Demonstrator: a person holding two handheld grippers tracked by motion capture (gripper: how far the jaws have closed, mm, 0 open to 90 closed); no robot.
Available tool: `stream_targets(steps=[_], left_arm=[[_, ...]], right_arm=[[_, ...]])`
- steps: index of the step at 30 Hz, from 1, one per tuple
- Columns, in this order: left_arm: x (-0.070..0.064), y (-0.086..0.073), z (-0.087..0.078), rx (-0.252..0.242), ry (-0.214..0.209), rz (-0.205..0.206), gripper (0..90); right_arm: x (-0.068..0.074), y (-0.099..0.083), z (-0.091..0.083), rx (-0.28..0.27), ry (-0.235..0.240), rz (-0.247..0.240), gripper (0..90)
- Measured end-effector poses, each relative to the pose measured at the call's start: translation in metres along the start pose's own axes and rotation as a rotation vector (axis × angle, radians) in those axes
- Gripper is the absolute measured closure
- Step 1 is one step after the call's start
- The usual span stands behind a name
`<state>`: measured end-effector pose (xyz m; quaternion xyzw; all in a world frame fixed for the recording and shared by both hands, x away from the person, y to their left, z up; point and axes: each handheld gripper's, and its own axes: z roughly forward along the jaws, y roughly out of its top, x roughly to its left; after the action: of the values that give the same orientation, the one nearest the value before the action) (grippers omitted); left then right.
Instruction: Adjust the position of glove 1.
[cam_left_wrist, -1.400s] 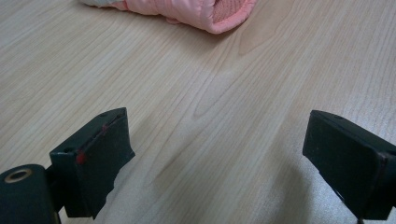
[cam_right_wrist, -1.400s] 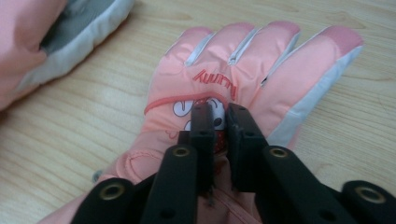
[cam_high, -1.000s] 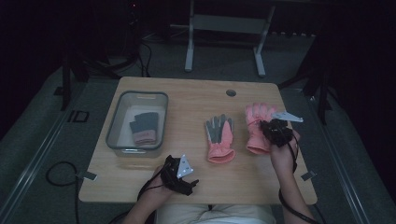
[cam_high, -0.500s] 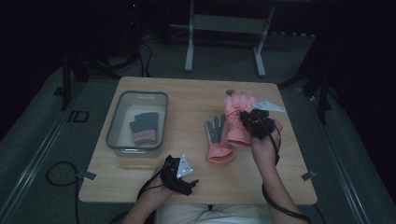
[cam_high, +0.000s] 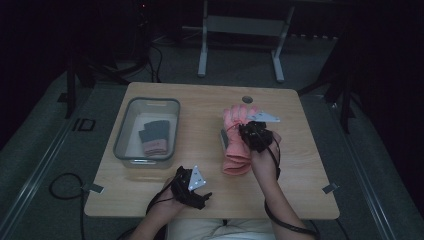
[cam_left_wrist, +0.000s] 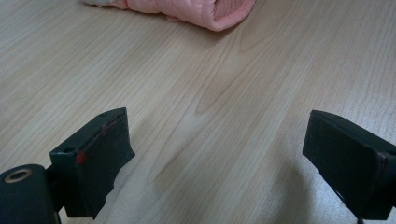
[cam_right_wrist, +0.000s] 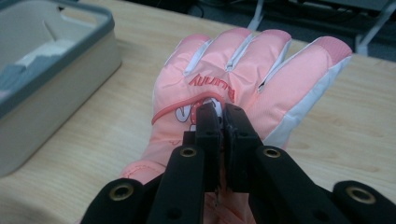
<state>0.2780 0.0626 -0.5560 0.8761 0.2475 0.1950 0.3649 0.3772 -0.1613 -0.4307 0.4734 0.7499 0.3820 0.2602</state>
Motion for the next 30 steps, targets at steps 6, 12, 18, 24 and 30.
stream_targets(steps=[6, 12, 18, 24, 30], left_arm=[[0.000, 0.000, 0.000, -0.001, 0.000, -0.002, 7.4], [0.000, 0.000, 0.000, 0.003, -0.002, 0.000, 7.4], [0.000, 0.000, 0.000, 0.003, -0.001, 0.002, 7.4], [0.000, 0.000, 0.000, 0.002, -0.005, -0.001, 7.4], [-0.001, 0.000, 0.000, 0.002, -0.007, 0.002, 7.4]], right_arm=[[-0.001, -0.020, 0.020, 0.063, 0.007, 0.014, 85.7], [-0.002, -0.034, 0.044, 0.124, -0.005, 0.017, 84.7], [-0.001, -0.040, 0.054, 0.139, 0.006, 0.010, 82.4], [-0.001, -0.032, 0.044, 0.098, 0.033, 0.008, 69.7], [-0.007, -0.022, 0.020, 0.014, 0.099, -0.015, 64.9]])
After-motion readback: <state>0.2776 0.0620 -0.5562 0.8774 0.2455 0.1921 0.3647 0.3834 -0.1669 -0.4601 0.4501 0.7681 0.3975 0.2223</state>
